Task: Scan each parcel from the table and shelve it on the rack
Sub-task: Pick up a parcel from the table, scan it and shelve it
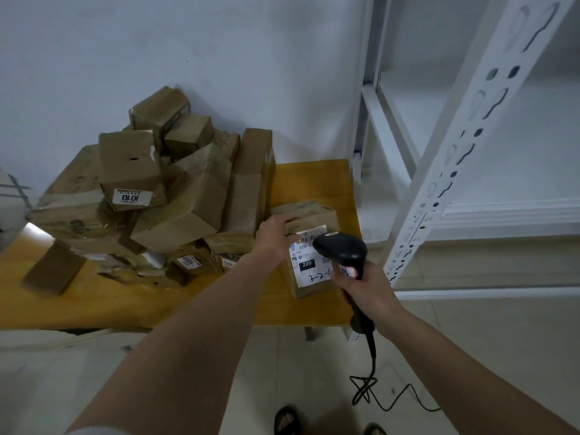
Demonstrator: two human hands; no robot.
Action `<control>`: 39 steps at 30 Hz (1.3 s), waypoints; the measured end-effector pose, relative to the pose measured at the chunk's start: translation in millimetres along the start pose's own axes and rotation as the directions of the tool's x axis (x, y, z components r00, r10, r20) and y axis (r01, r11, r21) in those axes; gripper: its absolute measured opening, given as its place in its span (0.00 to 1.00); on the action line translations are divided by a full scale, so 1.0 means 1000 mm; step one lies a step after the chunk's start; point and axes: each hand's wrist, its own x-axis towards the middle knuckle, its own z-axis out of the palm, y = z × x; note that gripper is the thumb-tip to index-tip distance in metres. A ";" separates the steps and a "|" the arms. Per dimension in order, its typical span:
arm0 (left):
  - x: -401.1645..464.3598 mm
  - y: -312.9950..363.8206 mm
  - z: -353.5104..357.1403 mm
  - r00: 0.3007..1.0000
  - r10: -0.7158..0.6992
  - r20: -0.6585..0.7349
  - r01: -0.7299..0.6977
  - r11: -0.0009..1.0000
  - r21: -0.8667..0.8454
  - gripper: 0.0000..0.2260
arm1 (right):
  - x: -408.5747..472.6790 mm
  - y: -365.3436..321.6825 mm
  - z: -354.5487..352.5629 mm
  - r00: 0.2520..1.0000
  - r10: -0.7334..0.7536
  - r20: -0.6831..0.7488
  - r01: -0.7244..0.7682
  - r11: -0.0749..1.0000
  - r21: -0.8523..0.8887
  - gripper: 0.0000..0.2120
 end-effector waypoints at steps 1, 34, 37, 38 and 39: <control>0.002 0.000 -0.002 1.000 -0.006 0.011 0.006 1.000 -0.024 0.21 | -0.001 0.000 0.000 1.000 -0.008 0.004 0.008 1.000 -0.010 0.04; -0.004 -0.016 0.014 0.980 -0.196 -0.036 0.173 0.927 -0.332 0.27 | 0.060 0.009 0.009 0.928 0.273 -0.253 -0.226 0.954 0.197 0.06; -0.014 -0.026 0.027 0.940 -0.341 0.007 0.315 0.861 -0.398 0.29 | 0.075 0.005 0.017 0.916 0.328 -0.233 -0.276 0.934 0.229 0.07; -0.019 -0.030 0.032 0.931 -0.362 0.048 0.349 0.844 -0.407 0.27 | 0.078 0.005 0.019 0.913 0.344 -0.219 -0.287 0.924 0.255 0.07; -0.025 -0.035 0.037 0.926 -0.366 0.094 0.369 0.826 -0.425 0.26 | 0.080 0.005 0.021 0.913 0.355 -0.201 -0.292 0.913 0.286 0.07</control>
